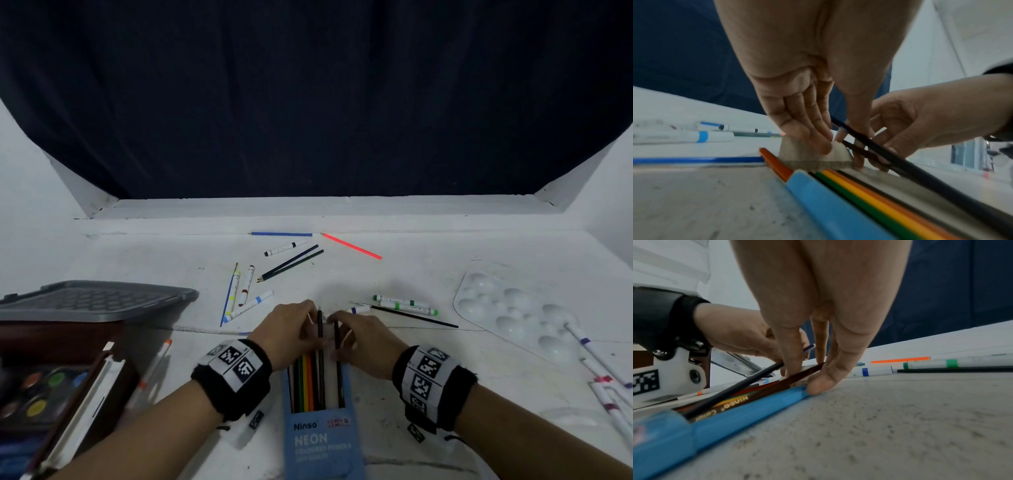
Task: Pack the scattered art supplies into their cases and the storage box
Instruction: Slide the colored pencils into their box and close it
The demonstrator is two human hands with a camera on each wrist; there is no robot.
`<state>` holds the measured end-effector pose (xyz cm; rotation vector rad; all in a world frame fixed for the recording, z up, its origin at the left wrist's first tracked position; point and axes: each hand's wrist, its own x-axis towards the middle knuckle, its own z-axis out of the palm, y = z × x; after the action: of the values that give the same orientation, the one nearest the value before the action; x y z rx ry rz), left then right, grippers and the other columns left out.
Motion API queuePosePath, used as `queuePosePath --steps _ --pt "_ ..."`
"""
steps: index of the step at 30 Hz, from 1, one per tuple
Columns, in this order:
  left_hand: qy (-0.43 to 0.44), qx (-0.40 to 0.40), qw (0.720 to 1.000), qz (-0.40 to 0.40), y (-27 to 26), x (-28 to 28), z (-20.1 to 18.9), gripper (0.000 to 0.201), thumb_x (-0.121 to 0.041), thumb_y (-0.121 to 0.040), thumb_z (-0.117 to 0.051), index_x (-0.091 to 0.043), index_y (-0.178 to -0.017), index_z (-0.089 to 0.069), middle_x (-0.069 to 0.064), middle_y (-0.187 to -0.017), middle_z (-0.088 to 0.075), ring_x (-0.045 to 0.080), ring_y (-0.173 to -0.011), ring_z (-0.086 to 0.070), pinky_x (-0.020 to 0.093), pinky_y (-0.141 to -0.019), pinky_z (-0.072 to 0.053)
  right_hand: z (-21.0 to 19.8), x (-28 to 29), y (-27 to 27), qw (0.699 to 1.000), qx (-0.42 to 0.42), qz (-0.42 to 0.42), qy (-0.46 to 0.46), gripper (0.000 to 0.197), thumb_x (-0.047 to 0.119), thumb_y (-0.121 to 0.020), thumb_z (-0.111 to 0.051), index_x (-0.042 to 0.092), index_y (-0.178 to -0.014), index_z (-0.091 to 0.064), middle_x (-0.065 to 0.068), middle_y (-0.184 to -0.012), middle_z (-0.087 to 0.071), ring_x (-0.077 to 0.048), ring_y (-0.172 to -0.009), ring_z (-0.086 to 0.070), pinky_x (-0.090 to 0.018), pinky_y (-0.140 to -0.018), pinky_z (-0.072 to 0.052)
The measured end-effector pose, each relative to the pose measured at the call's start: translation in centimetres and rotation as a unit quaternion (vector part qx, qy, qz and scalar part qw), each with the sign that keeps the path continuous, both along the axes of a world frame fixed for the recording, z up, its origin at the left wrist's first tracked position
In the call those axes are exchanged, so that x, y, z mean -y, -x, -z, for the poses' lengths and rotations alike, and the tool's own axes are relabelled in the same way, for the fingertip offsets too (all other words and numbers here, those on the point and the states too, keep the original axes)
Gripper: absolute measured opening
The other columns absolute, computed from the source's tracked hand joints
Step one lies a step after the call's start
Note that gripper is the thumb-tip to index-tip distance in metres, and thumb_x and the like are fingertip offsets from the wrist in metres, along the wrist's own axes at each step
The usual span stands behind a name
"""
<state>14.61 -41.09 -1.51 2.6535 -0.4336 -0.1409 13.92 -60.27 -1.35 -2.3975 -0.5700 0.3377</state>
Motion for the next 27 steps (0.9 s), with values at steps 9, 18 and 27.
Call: queuePosePath --steps 9,18,27 --pt "-0.207 0.029 0.974 0.086 2.9 -1.5 0.6 0.064 -0.068 -0.085 -0.052 -0.029 -0.135 -0.048 -0.003 -0.128 -0.046 0.018 -0.114 -0.047 0.036 -0.094 -0.039 -0.4 -0.6 0.7 0.994 0.024 -0.053 0.087 0.032 0.028 -0.091 -0.066 0.010 -0.116 -0.061 -0.008 -0.110 -0.060 -0.019 -0.093 -0.056 -0.028 -0.076 -0.043" --pt "-0.147 0.011 0.979 0.140 4.2 -3.4 0.9 0.078 -0.063 -0.088 -0.050 -0.015 -0.148 -0.038 -0.001 -0.155 -0.036 0.018 -0.139 -0.039 0.033 -0.114 -0.032 0.2 -1.9 2.5 0.956 0.125 -0.141 0.223 0.051 0.035 -0.088 -0.062 0.018 -0.135 -0.050 -0.005 -0.128 -0.051 -0.025 -0.120 -0.042 -0.043 -0.098 -0.043" --pt "-0.149 0.011 0.980 0.134 3.8 -3.2 1.0 0.066 -0.055 -0.088 -0.061 -0.016 -0.139 -0.050 -0.002 -0.149 -0.043 0.017 -0.134 -0.043 0.037 -0.110 -0.036 -0.4 -2.8 3.7 0.924 0.159 -0.207 0.280 0.022 0.028 -0.095 -0.056 0.010 -0.101 -0.068 -0.006 -0.108 -0.059 -0.024 -0.104 -0.049 -0.035 -0.076 -0.037"
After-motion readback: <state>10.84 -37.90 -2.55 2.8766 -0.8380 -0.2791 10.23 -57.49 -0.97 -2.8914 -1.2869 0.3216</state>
